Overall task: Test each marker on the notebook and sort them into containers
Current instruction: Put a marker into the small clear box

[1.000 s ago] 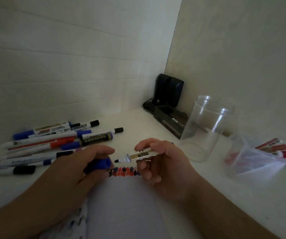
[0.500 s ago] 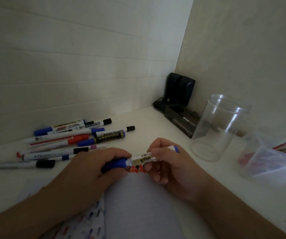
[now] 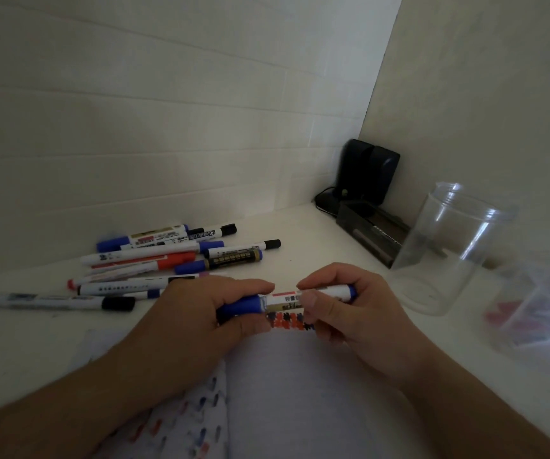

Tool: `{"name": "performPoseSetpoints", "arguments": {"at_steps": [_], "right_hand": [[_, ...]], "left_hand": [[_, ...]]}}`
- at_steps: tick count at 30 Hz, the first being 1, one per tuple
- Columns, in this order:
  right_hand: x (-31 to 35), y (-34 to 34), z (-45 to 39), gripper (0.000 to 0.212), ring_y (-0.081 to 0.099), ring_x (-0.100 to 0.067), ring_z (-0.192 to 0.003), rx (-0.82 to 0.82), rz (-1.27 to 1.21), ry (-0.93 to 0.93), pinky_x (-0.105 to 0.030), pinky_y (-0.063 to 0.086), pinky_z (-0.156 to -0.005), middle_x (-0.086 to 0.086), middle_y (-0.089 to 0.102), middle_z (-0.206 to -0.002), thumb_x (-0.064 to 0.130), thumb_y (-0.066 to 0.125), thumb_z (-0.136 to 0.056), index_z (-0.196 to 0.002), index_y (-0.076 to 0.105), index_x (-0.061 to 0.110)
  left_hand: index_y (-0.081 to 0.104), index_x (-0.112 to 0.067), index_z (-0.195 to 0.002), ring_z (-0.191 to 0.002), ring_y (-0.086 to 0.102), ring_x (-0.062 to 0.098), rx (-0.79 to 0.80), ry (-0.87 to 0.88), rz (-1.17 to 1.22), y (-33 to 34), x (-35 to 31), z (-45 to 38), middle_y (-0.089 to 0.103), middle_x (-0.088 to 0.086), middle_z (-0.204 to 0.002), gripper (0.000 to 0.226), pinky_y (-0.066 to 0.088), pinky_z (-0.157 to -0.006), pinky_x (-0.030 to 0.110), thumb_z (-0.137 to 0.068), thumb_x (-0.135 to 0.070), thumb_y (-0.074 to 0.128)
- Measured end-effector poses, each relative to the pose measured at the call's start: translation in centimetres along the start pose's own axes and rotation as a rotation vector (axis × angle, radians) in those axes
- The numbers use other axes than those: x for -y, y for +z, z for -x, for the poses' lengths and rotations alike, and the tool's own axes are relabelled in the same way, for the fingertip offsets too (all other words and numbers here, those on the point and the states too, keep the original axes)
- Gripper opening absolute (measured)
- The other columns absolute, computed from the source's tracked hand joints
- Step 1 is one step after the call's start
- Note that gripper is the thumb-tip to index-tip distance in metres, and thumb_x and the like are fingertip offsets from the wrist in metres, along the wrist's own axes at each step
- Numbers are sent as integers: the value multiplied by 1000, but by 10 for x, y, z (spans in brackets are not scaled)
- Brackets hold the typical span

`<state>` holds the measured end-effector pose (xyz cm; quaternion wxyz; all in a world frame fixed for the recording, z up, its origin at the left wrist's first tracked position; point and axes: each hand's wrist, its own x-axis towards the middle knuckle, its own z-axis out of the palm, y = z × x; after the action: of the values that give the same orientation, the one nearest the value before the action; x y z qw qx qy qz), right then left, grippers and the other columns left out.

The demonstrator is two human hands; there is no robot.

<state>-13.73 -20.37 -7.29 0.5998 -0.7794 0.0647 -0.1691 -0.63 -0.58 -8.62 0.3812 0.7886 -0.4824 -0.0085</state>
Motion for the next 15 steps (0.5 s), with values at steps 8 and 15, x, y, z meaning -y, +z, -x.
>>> {"name": "performPoseSetpoints", "arguments": {"at_steps": [8, 15], "right_hand": [[1, 6, 1, 26, 56, -20, -53, 114, -72, 12, -25, 45, -47, -13, 74, -79, 35, 72, -91, -102, 72, 11], [1, 11, 4, 43, 48, -18, -42, 102, -181, 38, -23, 40, -43, -15, 64, -64, 40, 71, -92, -95, 63, -2]], "left_hand": [[52, -43, -95, -85, 60, -4, -79, 14, 52, 0, -5, 3, 60, -30, -99, 22, 45, -72, 9, -88, -34, 71], [46, -33, -90, -81, 58, 1, -137, 48, 38, 3, -13, 11, 60, -10, -82, 24, 46, -70, 13, -91, -27, 69]]}}
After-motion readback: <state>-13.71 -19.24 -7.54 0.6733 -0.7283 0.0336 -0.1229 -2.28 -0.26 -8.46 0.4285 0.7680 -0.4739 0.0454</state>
